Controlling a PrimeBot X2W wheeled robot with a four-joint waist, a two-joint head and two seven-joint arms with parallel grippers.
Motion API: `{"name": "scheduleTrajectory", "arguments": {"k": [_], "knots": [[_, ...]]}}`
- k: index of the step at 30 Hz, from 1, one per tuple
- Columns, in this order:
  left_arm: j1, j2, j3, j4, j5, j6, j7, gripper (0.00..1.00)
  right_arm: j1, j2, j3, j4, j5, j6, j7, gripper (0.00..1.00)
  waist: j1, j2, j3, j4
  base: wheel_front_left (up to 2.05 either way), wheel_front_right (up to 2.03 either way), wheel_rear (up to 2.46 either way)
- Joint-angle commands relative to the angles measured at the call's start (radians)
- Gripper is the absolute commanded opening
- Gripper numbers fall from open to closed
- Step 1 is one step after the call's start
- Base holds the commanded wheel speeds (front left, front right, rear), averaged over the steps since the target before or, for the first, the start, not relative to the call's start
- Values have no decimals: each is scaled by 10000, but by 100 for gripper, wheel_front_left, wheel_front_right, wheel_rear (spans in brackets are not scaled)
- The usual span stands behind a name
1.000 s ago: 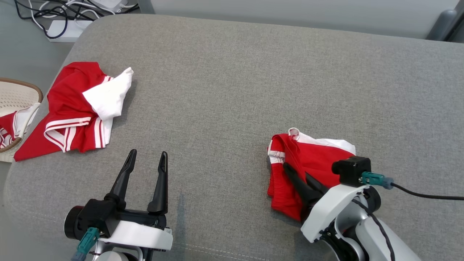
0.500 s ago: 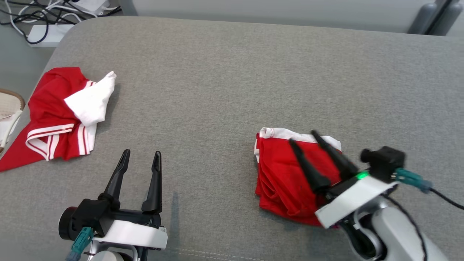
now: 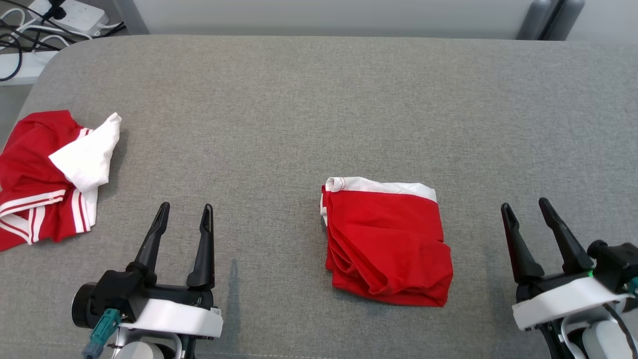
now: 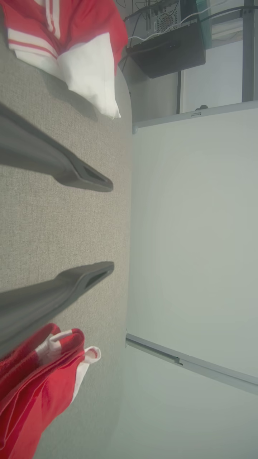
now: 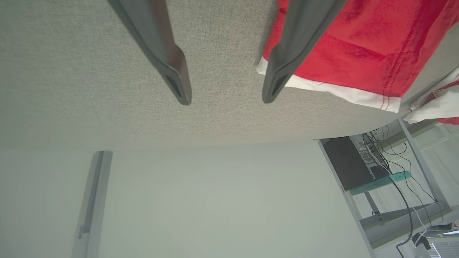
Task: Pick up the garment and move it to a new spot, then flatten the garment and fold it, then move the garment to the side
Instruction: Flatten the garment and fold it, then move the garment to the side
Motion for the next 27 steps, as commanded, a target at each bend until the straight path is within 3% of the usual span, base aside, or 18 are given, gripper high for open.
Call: {"name": "scheduleTrajectory", "arguments": {"k": [1, 12, 22, 27], "knots": [[-326, 133, 355, -222, 79, -64, -103, 100, 54, -61, 140, -195, -121, 42, -150, 100, 0, 0, -10, -38, 0, 0, 0], [-301, 162, 367, -95, 12, -16, -103, 100, 523, 500, -338, -340, -565, 42, -166, 100, 0, 0, 15, -230, 0, 0, 0], [-467, 162, 170, -26, -57, 4, -97, 100, -530, 277, 990, 1432, 109, 42, -6, 100, 0, 0, 206, 253, 0, 0, 0], [-491, 120, 99, 30, -158, 77, -99, 100, -984, 111, 1684, 2178, 507, 42, 953, 100, 0, 0, 295, 617, 0, 0, 0]]}}
